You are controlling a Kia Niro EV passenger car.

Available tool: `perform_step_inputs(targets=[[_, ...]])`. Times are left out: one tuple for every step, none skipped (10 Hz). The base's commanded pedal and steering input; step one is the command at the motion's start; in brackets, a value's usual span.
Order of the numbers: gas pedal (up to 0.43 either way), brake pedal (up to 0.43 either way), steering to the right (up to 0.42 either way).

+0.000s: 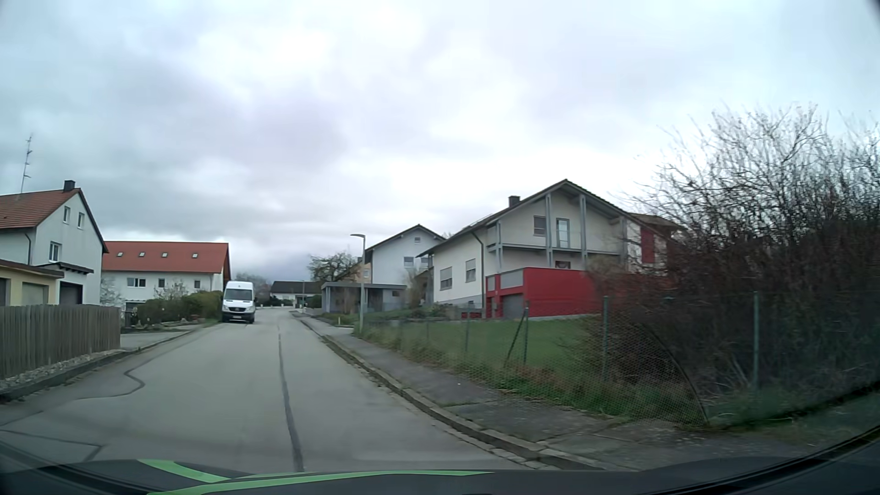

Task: Follow the waypoints while adhering to traffic rules and regulations

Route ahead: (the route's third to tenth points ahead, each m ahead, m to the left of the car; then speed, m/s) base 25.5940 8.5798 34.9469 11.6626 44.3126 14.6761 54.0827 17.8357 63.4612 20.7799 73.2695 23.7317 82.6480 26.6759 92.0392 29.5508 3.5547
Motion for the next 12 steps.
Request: perform_step_inputs(targets=[[0.280, 0.000, -0.437], [0.280, 0.000, -0.406], [0.280, 0.000, -0.385], [0.280, 0.000, -0.354], [0.280, 0.000, -0.312], [0.280, 0.000, -0.275], [0.280, 0.000, -0.222], [0.280, 0.000, -0.170], [0.280, 0.000, -0.115], [0.280, 0.000, -0.085], [0.280, 0.000, -0.061], [0.280, 0.000, -0.044]])
